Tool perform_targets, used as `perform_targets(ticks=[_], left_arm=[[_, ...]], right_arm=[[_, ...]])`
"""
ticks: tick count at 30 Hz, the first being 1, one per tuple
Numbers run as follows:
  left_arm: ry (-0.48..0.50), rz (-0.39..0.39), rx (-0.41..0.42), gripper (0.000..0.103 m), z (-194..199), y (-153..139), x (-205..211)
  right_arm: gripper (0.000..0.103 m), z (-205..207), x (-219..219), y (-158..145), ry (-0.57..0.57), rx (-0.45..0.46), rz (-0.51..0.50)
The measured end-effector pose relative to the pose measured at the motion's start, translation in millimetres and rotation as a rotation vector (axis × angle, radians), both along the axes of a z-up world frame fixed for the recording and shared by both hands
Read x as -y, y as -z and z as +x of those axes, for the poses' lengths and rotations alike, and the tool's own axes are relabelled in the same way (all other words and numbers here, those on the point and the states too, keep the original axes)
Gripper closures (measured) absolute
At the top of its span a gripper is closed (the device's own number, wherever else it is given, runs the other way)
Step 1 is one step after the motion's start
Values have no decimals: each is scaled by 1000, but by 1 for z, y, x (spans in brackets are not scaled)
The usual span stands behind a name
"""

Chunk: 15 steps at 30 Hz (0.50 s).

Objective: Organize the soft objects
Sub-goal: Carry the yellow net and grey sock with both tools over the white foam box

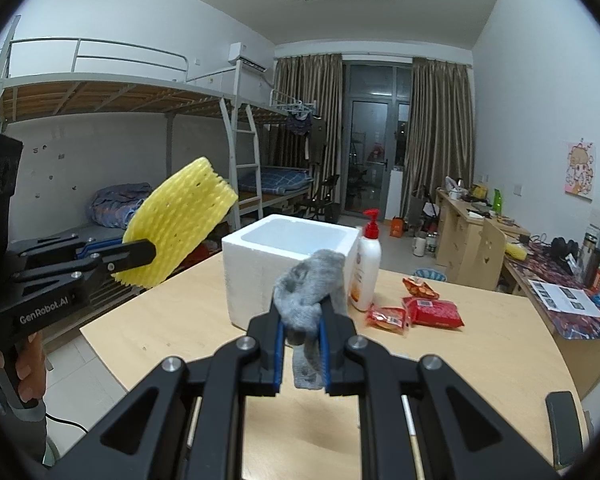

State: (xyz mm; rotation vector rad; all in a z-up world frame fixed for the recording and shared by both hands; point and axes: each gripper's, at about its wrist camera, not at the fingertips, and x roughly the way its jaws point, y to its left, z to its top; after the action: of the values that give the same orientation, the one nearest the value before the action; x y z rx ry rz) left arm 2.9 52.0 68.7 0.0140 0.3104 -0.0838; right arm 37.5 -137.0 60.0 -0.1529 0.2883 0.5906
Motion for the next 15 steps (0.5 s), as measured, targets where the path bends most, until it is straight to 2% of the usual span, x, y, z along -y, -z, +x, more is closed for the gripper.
perform_targets(ticks=[15], left_arm=[[-21, -7, -11, 92, 28, -4, -13]], right_arm=[[85, 20, -19, -15, -41, 7, 5]])
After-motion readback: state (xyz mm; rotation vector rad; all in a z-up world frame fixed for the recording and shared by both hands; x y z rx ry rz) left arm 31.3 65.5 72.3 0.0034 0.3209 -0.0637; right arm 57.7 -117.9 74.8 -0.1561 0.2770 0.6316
